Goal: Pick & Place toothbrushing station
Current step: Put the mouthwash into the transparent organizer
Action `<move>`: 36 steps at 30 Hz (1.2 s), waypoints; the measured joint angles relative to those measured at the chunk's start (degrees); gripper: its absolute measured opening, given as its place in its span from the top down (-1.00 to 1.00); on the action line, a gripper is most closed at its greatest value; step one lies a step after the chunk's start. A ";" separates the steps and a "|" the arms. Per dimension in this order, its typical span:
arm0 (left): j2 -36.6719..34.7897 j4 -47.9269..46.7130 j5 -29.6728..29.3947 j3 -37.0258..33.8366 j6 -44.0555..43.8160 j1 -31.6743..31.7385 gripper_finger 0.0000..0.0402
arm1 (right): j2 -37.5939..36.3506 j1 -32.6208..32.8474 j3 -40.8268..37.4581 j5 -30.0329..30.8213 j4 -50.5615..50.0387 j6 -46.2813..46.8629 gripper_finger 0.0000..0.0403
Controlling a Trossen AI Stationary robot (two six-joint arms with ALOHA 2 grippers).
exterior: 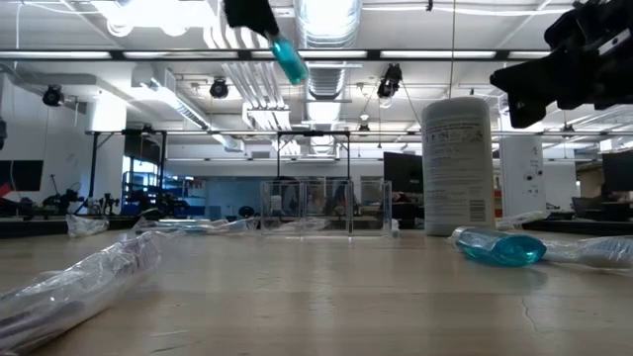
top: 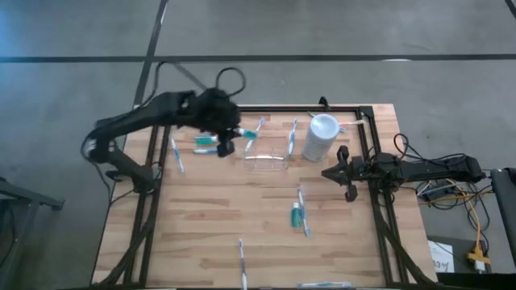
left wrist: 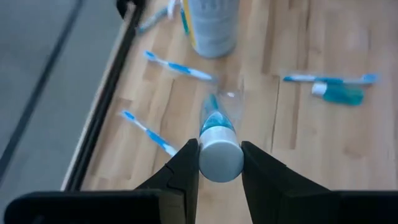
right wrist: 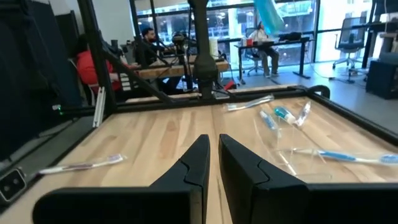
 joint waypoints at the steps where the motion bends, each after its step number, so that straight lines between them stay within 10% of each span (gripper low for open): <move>1: 2.40 -0.92 0.51 2.17 0.90 0.44 0.52 | 0.00 0.00 0.00 0.00 0.00 -0.51 0.83; 17: 29.34 -18.43 0.97 29.23 14.94 2.77 0.52 | -0.02 -0.02 0.00 1.31 0.04 -7.30 0.83; 36: 32.36 -15.77 4.24 22.10 23.42 2.26 0.52 | -0.02 -0.02 0.00 1.27 0.02 -8.92 0.83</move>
